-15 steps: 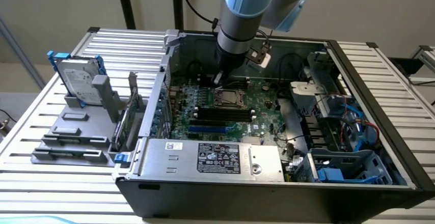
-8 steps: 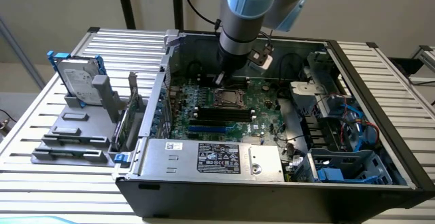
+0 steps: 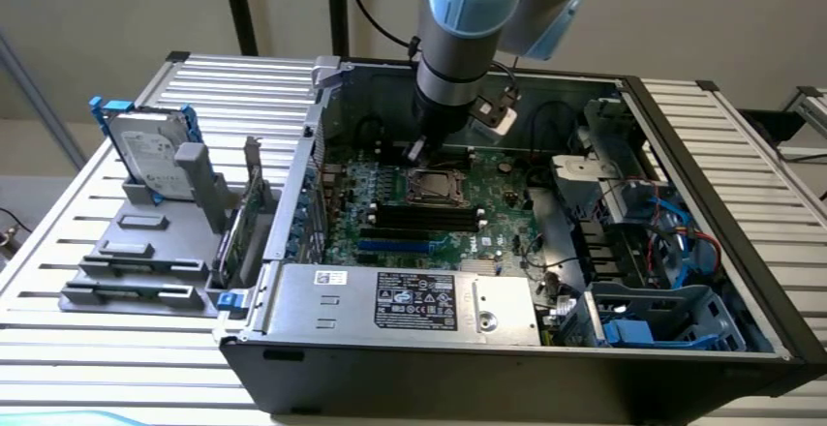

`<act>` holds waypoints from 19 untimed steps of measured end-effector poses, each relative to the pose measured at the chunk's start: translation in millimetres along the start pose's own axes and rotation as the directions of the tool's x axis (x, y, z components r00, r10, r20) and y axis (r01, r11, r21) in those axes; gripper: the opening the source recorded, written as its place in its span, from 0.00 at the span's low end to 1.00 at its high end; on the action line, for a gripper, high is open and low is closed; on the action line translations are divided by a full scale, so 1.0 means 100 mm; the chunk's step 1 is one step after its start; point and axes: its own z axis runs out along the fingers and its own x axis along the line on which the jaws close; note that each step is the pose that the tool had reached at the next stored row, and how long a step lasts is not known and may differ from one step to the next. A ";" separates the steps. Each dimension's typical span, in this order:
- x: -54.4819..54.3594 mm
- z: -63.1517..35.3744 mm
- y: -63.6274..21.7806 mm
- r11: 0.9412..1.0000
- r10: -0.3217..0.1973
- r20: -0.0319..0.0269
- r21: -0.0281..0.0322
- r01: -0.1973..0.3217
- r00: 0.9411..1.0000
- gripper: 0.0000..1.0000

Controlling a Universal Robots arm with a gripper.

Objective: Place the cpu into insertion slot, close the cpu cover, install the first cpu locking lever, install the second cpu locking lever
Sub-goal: 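Install the first cpu locking lever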

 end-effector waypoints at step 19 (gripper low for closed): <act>0.06 0.029 -0.010 1.000 0.028 0.015 0.007 -0.028 1.000 0.11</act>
